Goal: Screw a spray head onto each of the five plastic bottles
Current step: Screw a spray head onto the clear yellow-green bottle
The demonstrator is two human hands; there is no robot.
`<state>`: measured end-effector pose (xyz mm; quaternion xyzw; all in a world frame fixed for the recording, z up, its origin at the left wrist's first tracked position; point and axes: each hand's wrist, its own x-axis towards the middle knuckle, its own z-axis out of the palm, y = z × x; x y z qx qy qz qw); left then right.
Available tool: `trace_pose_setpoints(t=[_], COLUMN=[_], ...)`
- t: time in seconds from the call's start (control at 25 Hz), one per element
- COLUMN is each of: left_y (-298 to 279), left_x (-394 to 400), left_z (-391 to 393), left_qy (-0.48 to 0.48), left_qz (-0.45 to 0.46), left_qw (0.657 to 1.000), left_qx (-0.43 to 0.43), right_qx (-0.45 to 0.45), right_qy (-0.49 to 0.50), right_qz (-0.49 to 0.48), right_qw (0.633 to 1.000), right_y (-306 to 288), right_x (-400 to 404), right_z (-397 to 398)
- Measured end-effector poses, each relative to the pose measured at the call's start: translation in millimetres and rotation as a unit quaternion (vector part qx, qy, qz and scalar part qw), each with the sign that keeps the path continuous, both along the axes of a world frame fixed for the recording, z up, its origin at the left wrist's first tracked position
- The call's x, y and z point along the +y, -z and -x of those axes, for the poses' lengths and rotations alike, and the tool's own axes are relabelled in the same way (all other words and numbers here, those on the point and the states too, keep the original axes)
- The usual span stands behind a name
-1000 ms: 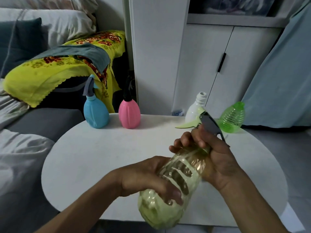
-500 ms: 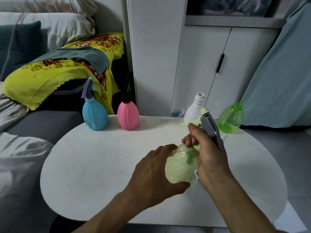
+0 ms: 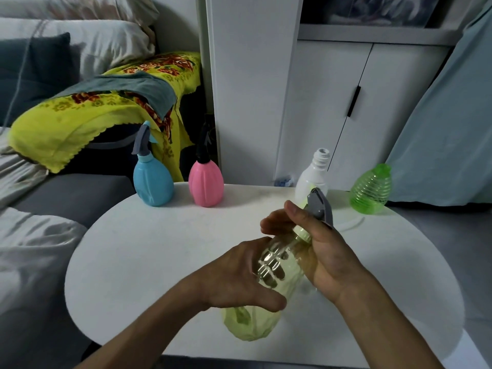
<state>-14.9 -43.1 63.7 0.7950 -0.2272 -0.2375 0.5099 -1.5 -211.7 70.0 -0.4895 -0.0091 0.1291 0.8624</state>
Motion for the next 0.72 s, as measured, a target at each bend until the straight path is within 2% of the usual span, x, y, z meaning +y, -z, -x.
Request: trace_pose_setpoints(t=[0.08,0.28,0.48,0.56,0.72], left_y=[0,9,17,19,18], left_x=[0,-19,-20,-23,-22], left_z=[0,14,13,14,6], left_qy=[-0.006,-0.155,-0.185,-0.194,-0.174], left_qz=[-0.002,-0.060,-0.081,-0.080,-0.096], left_qw=[1.000,0.972,0.950,0.946,0.965], left_qx=[-0.010,-0.166,-0.240,-0.248,-0.173], right_qx=[-0.007,-0.052,-0.140,-0.142,-0.092], right_qy=[0.028,0.157,0.199,0.212,0.247], right_qz=[0.008,0.086,0.115,0.132,0.136], right_qw=[1.000,0.982,0.963,0.958,0.955], right_y=[0,1,1,3,7], right_x=[4,11,17,18,18], right_z=[0,-3,-4,-5,-8])
